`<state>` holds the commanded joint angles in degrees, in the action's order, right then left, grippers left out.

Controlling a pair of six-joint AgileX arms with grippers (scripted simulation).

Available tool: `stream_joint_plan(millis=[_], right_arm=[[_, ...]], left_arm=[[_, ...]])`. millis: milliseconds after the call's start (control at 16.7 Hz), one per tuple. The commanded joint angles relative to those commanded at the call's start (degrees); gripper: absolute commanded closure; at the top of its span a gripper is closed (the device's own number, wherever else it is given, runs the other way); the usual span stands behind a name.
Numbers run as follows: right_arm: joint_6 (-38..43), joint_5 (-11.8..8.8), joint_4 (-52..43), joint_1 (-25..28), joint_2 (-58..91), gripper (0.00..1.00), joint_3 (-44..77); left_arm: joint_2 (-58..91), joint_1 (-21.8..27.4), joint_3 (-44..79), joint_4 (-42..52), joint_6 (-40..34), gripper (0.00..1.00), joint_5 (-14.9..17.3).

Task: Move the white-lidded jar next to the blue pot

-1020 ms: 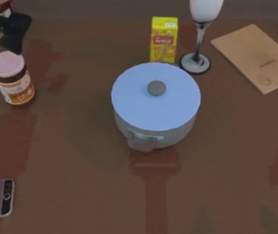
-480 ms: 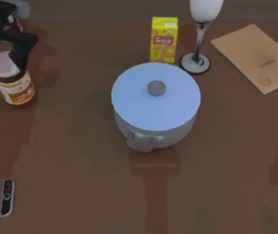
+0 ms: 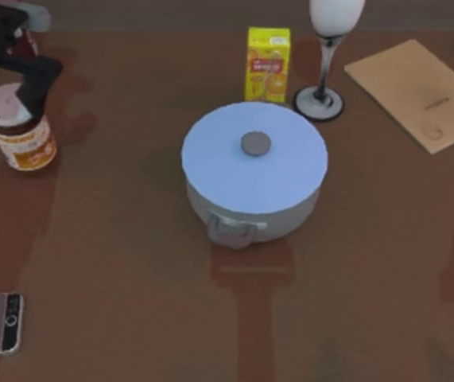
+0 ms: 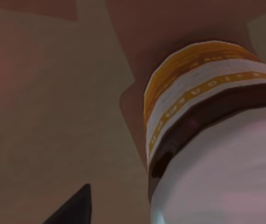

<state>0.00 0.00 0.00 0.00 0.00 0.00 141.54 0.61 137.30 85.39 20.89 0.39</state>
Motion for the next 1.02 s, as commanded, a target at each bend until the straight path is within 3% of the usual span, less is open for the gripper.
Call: stream_joint_plan(millis=[300,600,1020], right_arm=[[0.00,0.00,0.00,0.00,0.00,0.00,0.00],[0.00,0.00,0.00,0.00,0.00,0.00,0.00],[0.00,0.00,0.00,0.00,0.00,0.00,0.00]], left_arm=[[-1.18,-0.17,-10.80,-9.25,0.19,0.00,-0.01],[-1.30,-0.20,-12.02,-10.42,0.22,0.00,-0.01],[-1.30,-0.20,-12.02,-10.42,0.22,0.53,-0.01]])
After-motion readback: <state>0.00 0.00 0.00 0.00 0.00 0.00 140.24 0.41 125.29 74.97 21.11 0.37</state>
